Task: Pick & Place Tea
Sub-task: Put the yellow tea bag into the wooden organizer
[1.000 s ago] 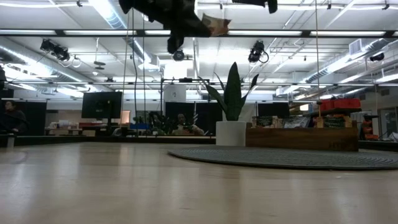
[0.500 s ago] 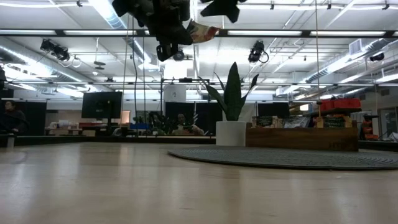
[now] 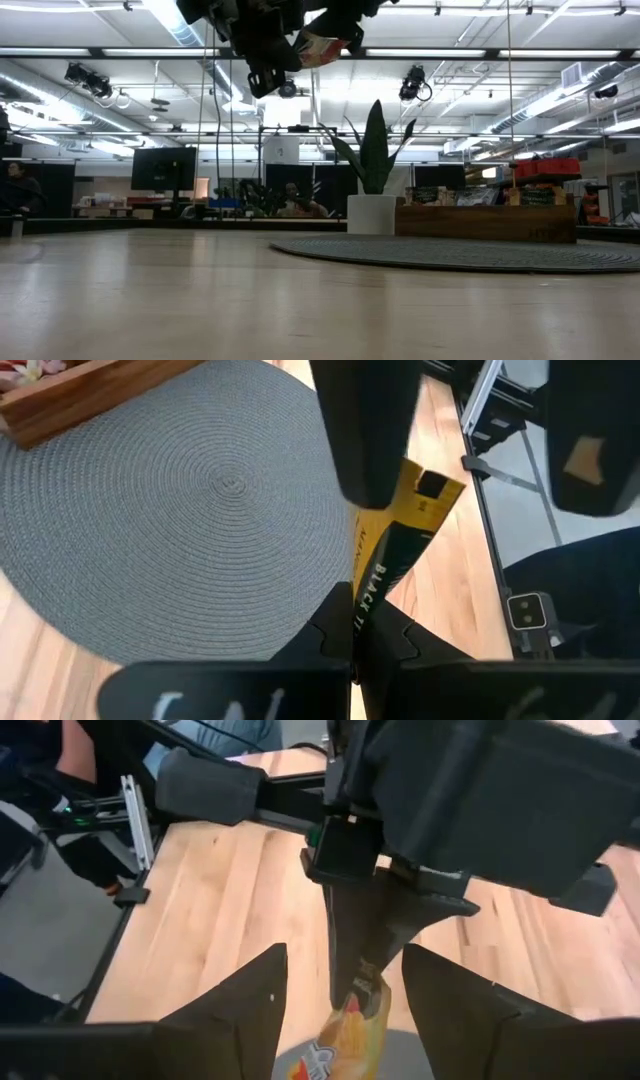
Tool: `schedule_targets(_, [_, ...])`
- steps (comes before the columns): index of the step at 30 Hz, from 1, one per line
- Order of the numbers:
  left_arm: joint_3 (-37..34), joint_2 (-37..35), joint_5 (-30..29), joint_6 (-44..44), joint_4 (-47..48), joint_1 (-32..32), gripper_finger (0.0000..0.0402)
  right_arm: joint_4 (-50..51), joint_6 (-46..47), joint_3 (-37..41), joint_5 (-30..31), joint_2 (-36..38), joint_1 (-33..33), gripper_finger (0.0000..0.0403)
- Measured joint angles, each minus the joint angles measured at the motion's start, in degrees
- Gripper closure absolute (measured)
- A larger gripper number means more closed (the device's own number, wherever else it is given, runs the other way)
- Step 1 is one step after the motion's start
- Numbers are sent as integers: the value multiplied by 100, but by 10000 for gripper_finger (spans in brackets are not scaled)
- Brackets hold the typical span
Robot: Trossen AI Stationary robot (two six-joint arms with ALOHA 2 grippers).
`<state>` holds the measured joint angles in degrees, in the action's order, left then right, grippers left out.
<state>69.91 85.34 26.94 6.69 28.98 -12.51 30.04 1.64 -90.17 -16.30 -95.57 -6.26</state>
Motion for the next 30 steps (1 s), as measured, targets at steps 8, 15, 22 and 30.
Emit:
schedule_targets(8, [0, 2, 76, -122, 7, 0, 400, -9, 90, 0, -35, -35, -13, 216])
schedule_targets(15, [0, 4, 83, -151, -49, 24, 400, 7, 91, 2, -135, -253, -31, 248])
schedule_targets(22, [0, 4, 77, -228, -16, 86, 400, -8, 20, 2, -201, -260, -56, 338])
schedule_targets(30, [0, 4, 14, -186, -16, 87, 394, 55, -62, 2, -227, -260, -79, 399])
